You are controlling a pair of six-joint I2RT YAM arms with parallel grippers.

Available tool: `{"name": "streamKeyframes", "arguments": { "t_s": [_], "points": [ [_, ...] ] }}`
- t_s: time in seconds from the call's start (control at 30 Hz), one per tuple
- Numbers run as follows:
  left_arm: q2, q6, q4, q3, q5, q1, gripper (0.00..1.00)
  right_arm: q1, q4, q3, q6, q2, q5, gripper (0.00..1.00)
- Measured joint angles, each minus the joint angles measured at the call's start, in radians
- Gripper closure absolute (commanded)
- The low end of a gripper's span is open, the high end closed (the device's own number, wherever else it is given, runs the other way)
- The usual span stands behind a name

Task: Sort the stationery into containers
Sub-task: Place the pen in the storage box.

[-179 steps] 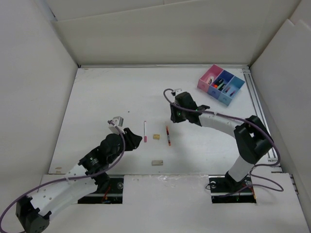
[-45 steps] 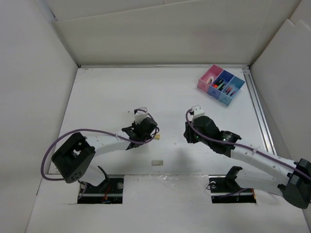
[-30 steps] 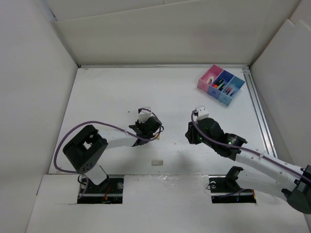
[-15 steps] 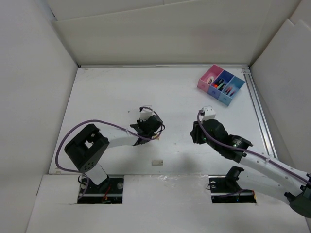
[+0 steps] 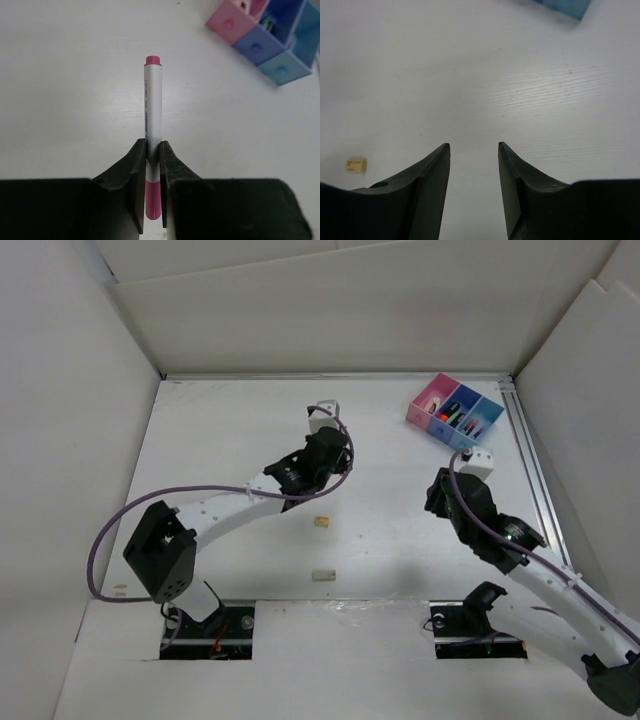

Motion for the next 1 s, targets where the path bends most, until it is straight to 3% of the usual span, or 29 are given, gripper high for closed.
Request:
{"name": "streamKeyframes", "arguments": {
  "t_s": [0.5, 0.73, 0.87, 1.0],
  "points": [
    [0.528, 0.143, 0.072, 0.671, 0.309, -0.032, 1.0, -0.249, -0.024, 0.048, 0.008, -0.076, 0.006, 0.51],
    [0.785, 0.203, 0.055, 1.017, 0.433, -0.032, 1.0, -0.284, -0.041, 0.048, -0.002, -0.129, -0.031, 0.5],
    [0.927, 0.225, 0.052, 1.215, 0.484, -0.032, 0.95, -0.29, -0.06, 0.048, -0.002, -0.159, -0.044, 0.5],
    [1.01, 0.24, 0.087, 1.294, 0.527, -0.031, 0.95, -0.29, -0.08, 0.048, -0.003, -0.193, -0.067, 0.5]
  ]
}}
